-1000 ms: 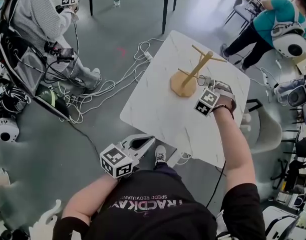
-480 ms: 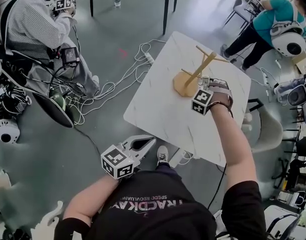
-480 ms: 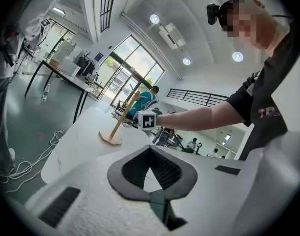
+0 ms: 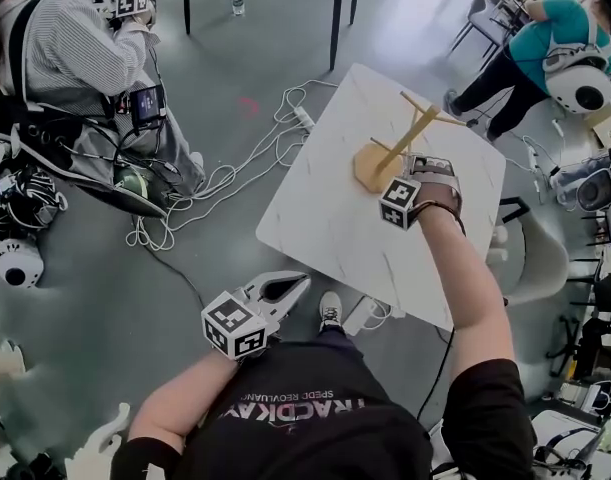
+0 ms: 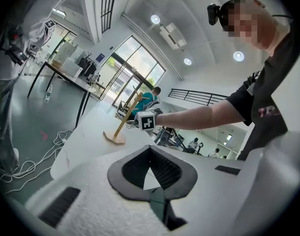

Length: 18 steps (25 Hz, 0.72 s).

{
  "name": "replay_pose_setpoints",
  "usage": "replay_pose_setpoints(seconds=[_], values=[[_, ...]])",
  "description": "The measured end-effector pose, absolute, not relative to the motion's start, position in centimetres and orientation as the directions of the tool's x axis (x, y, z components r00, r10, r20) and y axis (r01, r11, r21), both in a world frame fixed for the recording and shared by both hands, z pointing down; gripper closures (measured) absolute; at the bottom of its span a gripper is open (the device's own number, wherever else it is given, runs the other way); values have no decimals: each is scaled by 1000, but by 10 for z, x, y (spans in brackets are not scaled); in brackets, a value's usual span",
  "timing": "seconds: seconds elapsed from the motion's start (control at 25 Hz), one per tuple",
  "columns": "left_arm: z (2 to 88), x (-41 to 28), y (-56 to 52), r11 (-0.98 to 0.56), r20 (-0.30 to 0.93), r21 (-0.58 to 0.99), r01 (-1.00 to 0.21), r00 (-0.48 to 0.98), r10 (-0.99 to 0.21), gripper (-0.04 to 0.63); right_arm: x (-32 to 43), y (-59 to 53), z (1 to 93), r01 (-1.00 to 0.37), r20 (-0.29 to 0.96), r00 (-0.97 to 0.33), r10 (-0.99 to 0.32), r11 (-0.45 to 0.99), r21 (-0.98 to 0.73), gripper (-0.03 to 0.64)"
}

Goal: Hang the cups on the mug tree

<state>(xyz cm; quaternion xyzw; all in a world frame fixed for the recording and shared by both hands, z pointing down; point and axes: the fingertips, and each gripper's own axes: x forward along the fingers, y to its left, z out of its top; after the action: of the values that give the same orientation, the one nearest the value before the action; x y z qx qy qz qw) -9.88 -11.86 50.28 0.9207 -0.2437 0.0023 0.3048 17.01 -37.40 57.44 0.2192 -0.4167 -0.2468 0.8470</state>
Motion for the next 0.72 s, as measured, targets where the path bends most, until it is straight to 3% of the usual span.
replay_pose_setpoints(seconds=[0.72], values=[[508,-123,-106,-725,167,534,-436,894,-415,598,145,-352,580,158,637,497,-589,784,601,575]])
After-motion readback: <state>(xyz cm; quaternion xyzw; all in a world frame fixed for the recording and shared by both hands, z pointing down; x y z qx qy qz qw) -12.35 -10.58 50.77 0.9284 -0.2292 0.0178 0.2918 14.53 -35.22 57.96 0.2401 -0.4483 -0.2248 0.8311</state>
